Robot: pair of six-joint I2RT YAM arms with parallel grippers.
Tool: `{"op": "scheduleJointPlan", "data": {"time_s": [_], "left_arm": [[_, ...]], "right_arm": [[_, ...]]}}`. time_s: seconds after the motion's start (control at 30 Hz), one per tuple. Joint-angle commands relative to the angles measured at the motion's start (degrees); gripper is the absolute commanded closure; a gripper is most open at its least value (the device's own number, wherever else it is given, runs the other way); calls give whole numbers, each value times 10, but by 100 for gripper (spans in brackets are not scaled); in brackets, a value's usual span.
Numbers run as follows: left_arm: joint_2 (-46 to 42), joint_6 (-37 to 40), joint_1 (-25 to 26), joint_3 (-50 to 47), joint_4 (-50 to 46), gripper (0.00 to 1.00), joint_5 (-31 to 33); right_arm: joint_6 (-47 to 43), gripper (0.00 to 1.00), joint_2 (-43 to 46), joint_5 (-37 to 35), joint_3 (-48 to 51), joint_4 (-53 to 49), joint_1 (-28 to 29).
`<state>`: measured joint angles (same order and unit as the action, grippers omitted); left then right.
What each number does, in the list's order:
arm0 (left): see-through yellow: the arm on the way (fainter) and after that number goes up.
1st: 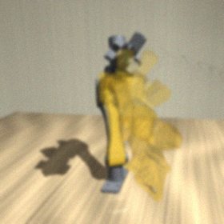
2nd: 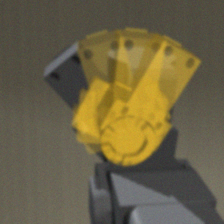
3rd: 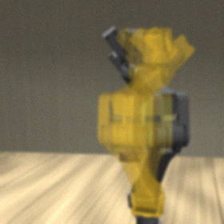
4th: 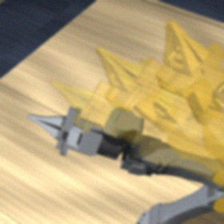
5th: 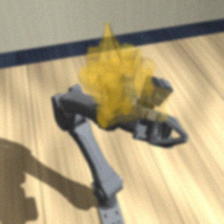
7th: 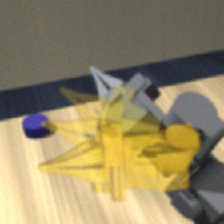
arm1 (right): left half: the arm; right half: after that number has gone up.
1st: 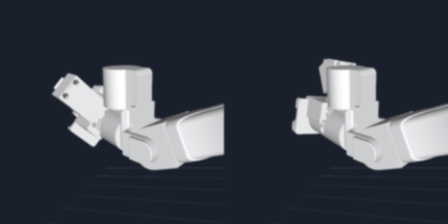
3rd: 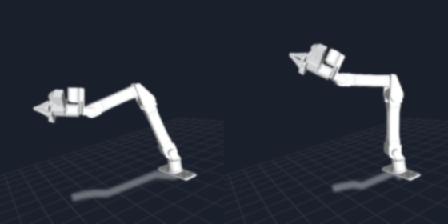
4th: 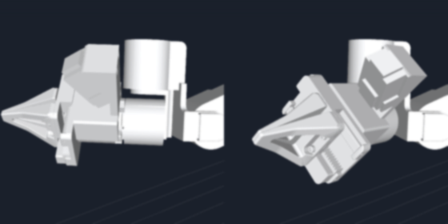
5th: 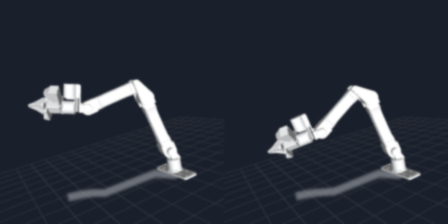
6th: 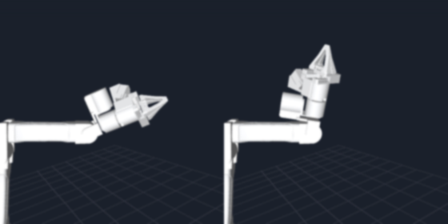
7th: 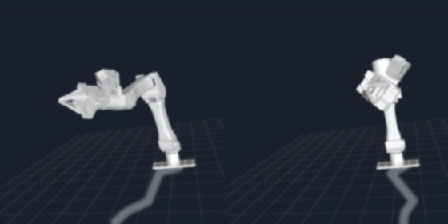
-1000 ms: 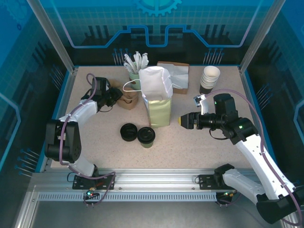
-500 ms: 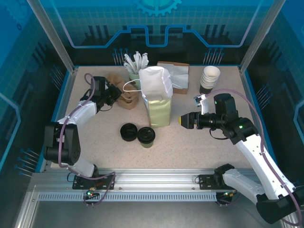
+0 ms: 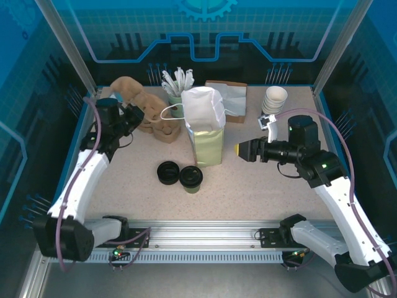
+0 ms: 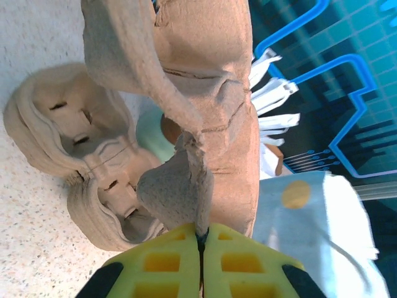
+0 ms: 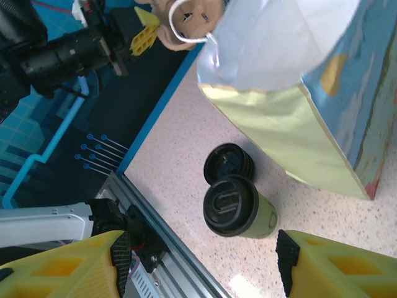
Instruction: Pack the takeout coffee
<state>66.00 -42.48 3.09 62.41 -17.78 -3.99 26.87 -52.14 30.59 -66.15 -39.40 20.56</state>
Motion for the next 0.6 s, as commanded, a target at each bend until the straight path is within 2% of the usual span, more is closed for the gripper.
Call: {"op": "scheduleJointPlan", "data": {"time_s": [0.0,0.17,0.27,0.43,0.57], "left_arm": [[-47,65,-6,60,-86,94,29],[-91,107,-6,129,-153,95,-4],[-103,125,-6,159,-158,96,-79],[-101,110,0,175,-92,98,-263],[-100,114,39,173,-39,98,-327]], "right_arm": [[-9,35,5,18,-38,14,-7],[3,35,5,22,-68,46,-8],[18,35,-2,29,-82,79,-8],[46,33,-26,64,-107,126,-8],[60,32,-46,96,-123,153,1]]}}
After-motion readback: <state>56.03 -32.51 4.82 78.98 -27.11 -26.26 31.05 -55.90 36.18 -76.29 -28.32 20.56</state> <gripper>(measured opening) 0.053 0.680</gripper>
